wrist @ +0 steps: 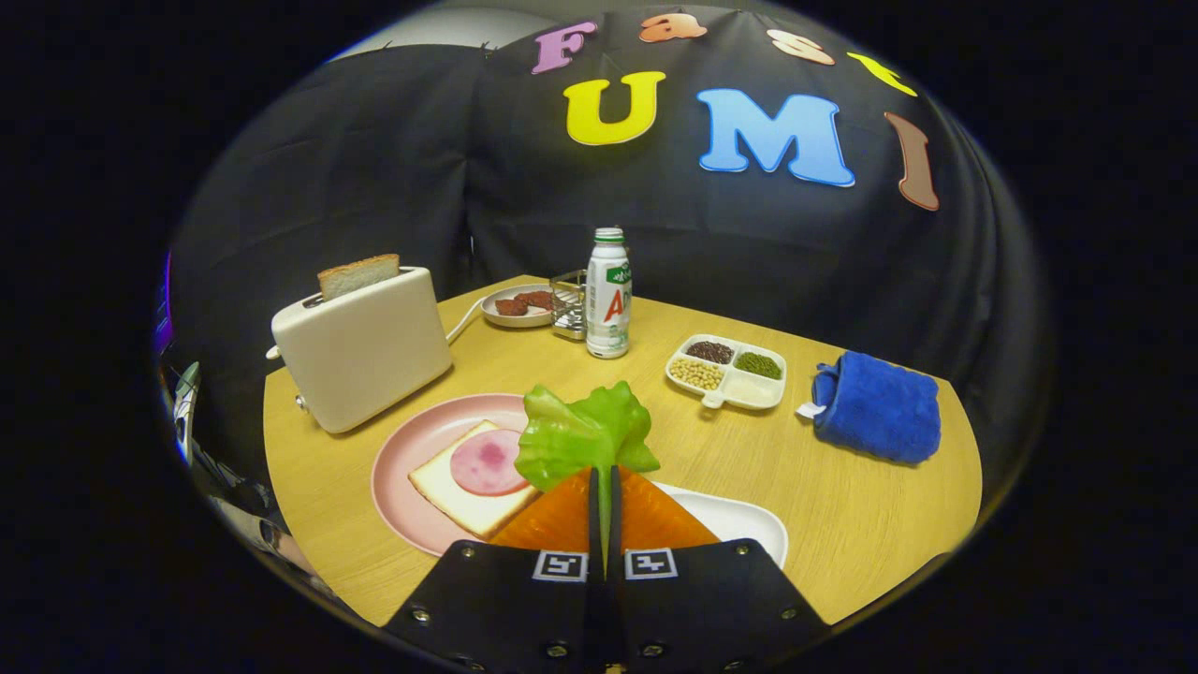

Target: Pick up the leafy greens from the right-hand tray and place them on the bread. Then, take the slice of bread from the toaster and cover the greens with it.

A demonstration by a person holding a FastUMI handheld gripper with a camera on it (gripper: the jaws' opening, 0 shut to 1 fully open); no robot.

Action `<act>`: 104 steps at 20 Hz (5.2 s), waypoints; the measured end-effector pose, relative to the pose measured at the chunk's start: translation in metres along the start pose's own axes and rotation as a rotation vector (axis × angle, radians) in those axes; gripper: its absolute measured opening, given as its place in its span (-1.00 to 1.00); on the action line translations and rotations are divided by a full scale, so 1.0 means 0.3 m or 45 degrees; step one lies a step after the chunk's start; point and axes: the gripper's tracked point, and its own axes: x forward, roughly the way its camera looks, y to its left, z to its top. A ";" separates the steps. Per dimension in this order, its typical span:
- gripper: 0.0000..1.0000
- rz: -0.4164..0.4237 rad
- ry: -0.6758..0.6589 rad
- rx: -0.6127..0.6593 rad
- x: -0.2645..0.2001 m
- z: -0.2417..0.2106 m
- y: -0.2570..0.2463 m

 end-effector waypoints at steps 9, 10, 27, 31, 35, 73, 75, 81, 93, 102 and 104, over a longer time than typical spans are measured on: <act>-0.99 0.178 0.055 -0.127 0.158 -0.032 0.291; -0.99 0.194 0.072 -0.132 0.170 -0.046 0.312; 0.12 0.182 0.055 -0.238 0.164 -0.028 0.394; 0.12 0.210 -0.032 -0.212 0.131 0.056 0.453; 0.11 0.228 -0.124 -0.196 0.105 0.153 0.510; -0.57 -0.102 -0.516 0.060 0.446 0.545 0.950; -0.81 -0.093 -0.518 0.068 0.442 0.546 0.956; -0.81 -0.025 -0.635 0.171 0.323 0.681 0.927; -0.81 -0.084 -0.728 0.217 0.057 0.708 0.660; -0.82 -0.346 -0.496 0.220 0.050 0.361 0.312; -0.82 -0.397 -0.463 0.234 0.047 0.303 0.261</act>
